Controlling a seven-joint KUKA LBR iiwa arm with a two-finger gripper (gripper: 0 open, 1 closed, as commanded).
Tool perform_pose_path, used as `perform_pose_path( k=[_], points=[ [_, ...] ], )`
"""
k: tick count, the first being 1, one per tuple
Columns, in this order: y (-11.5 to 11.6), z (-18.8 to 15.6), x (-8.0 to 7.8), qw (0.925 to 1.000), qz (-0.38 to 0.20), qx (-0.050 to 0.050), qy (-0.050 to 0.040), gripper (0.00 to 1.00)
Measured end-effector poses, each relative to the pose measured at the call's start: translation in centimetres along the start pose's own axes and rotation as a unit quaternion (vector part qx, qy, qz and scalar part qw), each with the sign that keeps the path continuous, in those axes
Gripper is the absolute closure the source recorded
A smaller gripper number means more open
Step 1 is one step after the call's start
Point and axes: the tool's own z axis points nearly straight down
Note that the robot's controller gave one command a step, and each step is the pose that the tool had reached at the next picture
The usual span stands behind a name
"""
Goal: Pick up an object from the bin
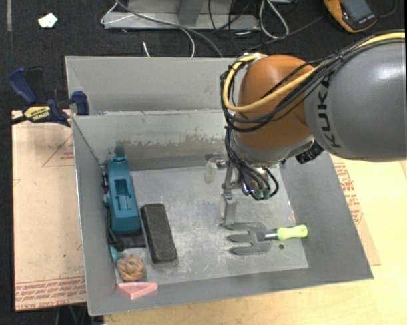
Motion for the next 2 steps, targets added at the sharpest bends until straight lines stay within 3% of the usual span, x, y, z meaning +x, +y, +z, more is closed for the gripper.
perform_pose_path(
  k=[1, 2],
  points=[
    [0.0, -0.5, -0.1, 1.0000, 0.001, 0.000, -0.0038, 0.00],
    [-2.5, -2.6, 1.9, 0.9976, -0.069, -0.001, -0.0006, 0.00]
  ],
)
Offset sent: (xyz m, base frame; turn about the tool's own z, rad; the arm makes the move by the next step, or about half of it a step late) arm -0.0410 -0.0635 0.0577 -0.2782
